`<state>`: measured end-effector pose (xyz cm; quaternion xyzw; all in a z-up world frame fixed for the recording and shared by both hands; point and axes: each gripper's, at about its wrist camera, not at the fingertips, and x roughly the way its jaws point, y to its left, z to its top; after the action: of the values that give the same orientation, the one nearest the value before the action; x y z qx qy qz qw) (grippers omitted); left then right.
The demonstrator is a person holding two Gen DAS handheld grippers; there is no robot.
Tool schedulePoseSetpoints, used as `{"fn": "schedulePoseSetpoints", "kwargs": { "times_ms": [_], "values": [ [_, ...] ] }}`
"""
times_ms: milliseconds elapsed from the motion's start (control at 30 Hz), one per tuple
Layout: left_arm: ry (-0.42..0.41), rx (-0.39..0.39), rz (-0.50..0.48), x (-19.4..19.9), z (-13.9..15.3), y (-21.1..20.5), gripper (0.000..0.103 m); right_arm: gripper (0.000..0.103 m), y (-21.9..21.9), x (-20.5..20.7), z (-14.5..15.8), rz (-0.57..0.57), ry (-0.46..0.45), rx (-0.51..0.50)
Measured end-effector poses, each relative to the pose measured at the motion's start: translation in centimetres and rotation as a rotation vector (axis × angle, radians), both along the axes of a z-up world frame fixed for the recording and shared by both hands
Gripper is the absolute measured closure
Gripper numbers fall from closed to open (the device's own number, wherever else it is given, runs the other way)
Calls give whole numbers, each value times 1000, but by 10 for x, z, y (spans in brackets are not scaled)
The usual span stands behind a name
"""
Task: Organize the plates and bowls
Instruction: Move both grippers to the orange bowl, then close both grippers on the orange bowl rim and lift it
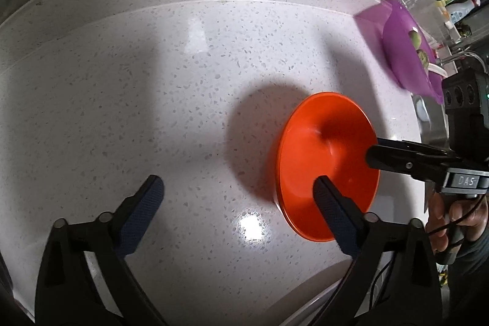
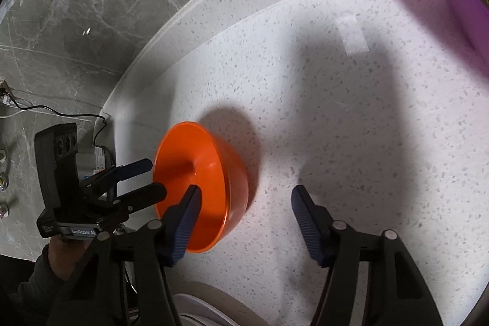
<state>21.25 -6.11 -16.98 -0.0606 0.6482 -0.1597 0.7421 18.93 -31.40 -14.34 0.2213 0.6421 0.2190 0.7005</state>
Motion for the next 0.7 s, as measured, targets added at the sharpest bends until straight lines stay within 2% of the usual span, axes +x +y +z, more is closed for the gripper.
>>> {"fn": "schedulePoseSetpoints", "kwargs": {
  "times_ms": [33,100,200,267,367,433,700],
  "values": [
    [4,-2,-3,1,-2,-2,15,43,1,0,-1,1,5,-3],
    [11,2,1,5,-7,-10,34,48,6,1,-4,9,13,-8],
    [23,-6,7,9,-15,-15,50,57,9,2,-6,13,24,-21],
    [25,-32,4,11,-17,-17,59,68,11,4,-8,21,31,-25],
    [24,-52,-9,12,-15,-23,75,77,16,4,-8,30,38,-16],
    [20,-47,-13,12,-13,-29,82,85,19,4,-7,39,38,-6],
    [45,-56,-2,5,-16,-35,93,87,24,3,-7,32,51,-10]
  ]
}}
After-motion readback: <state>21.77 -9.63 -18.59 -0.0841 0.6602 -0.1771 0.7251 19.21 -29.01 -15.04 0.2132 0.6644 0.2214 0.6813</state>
